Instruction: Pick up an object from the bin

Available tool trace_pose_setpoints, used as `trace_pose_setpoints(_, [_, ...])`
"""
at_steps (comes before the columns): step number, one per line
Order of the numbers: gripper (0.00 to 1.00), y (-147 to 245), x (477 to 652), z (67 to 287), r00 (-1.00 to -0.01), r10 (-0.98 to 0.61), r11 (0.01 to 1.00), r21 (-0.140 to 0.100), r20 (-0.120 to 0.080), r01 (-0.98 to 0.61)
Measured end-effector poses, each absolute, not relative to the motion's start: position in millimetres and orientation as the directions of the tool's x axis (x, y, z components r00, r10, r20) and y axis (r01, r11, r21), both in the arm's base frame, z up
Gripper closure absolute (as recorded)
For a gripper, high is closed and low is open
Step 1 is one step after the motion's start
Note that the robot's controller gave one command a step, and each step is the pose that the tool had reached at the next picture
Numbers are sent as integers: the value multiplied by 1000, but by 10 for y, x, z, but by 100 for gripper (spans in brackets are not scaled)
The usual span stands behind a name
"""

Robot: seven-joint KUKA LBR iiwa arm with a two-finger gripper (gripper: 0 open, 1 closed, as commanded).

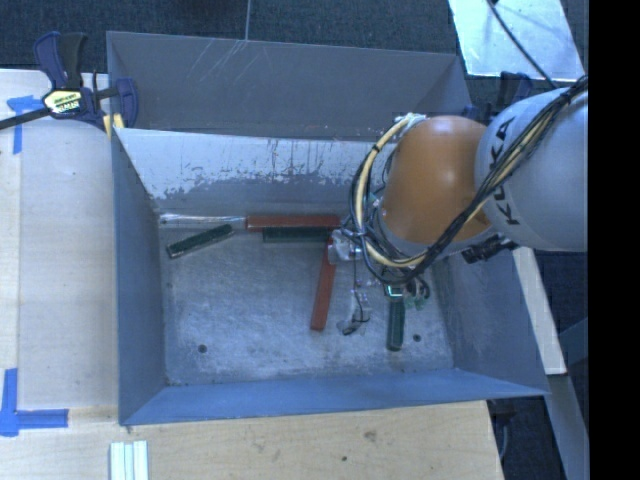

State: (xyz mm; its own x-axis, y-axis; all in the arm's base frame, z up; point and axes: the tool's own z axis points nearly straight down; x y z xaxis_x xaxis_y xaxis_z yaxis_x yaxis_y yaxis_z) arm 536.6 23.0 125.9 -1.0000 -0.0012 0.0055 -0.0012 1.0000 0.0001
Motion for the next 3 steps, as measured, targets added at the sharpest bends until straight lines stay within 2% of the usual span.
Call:
trace_pose_setpoints(1, [0,336,5758,692,-943,-332,943,-1,-5,-332])
trace_pose_setpoints(2, [0,129,5799,1012,-845,-535,845,-3,-7,-535])
trace_pose_setpoints(3, [0,376,5785,1003,-781,-625,781,-3,-7,-625])
